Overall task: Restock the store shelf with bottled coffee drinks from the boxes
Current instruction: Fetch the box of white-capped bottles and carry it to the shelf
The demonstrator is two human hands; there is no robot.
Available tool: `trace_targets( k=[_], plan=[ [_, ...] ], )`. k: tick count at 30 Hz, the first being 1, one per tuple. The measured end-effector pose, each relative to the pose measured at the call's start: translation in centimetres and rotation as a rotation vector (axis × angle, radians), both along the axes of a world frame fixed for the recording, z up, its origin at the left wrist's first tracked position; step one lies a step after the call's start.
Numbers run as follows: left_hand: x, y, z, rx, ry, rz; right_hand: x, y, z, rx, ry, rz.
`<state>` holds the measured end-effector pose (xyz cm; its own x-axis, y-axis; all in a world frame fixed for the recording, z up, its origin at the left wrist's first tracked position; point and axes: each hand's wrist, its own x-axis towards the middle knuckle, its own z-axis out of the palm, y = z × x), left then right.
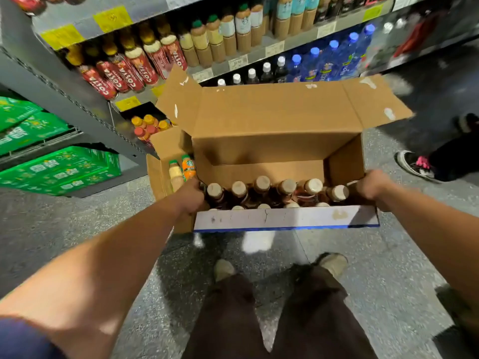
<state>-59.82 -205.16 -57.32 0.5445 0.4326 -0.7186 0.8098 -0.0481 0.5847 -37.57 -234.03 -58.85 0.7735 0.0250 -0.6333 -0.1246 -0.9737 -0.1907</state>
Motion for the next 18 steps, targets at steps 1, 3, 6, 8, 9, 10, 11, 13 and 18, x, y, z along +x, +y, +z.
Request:
trace_targets(
  k=[1, 3, 6, 8, 9, 10, 11, 13, 18],
  plan=[
    [1.0, -0.8, -0.2, 0.003, -0.009, 0.023, 1.6, -0.4, -0.3, -0.004, 0.006, 0.017],
    [2.7, -2.8, -0.3, -0.016, -0.050, 0.051, 4.9, -1.2, -0.8, 0.034, 0.031, 0.023],
    [5.4, -5.9, -1.1, 0.004, -0.045, 0.078, 9.0, -2.7, -0.7, 0.003, -0.006, 0.126],
    [7.0, -7.4, -1.9, 0.004, -0.027, 0.163, 11.4, -3.8, -0.7, -0.003, -0.038, 0.156],
    [7.8, -8.3, -2.2, -0.025, -0.012, 0.205, 12.5, -4.3, -0.9, 0.002, -0.041, 0.165],
    [8.7, -9.1, -2.4, -0.058, -0.004, 0.230, 13.7, -4.7, -1.1, -0.003, -0.048, 0.179],
    [9.5, -9.8, -2.7, -0.072, 0.008, 0.243, 14.7, -5.1, -1.2, -0.014, -0.046, 0.189],
    [10.9, -10.9, -3.5, -0.075, 0.019, 0.258, 16.7, -5.7, -1.8, -0.046, -0.024, 0.221],
    [13.9, -12.5, -5.4, -0.090, 0.080, 0.252, 20.3, -7.1, -3.6, -0.106, -0.021, 0.226]
  ],
)
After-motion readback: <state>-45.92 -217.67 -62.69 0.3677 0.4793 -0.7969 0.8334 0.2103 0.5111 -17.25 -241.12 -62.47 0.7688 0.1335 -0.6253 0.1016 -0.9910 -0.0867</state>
